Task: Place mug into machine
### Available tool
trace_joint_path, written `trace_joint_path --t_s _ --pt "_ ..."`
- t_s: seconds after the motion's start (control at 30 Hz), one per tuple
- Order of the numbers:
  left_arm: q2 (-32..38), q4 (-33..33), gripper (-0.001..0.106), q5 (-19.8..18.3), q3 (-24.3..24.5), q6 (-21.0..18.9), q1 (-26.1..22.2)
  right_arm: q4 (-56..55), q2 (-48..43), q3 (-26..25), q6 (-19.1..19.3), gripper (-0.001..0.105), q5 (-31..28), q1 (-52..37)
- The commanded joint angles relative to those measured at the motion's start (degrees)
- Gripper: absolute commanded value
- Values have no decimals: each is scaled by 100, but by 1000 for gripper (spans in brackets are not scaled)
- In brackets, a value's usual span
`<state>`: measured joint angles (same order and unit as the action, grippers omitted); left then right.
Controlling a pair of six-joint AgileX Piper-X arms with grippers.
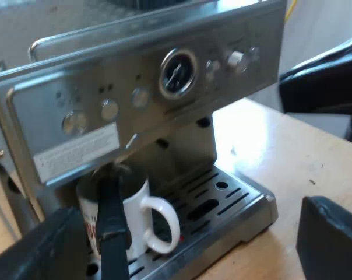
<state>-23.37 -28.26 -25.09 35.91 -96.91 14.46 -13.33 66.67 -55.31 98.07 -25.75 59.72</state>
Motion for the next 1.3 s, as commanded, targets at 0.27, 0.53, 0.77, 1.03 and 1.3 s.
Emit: trace_joint_path --t_s 0.27,0.53,0.77,1.03,1.3 --pt "-149 133 74 -143 31 -57 2 727 524 -36 125 0 29 -74" --pt "-149 117 74 -303 31 -221 2 801 948 -346 125 0 36 -157" --pt "-149 92 74 -303 31 -220 2 801 1316 -656 125 0 68 -322" --pt "-149 8 74 -321 31 -220 2 801 1428 -754 125 0 126 -489" --pt "-149 -10 74 -347 31 -220 2 845 1502 -786 116 0 252 -656"
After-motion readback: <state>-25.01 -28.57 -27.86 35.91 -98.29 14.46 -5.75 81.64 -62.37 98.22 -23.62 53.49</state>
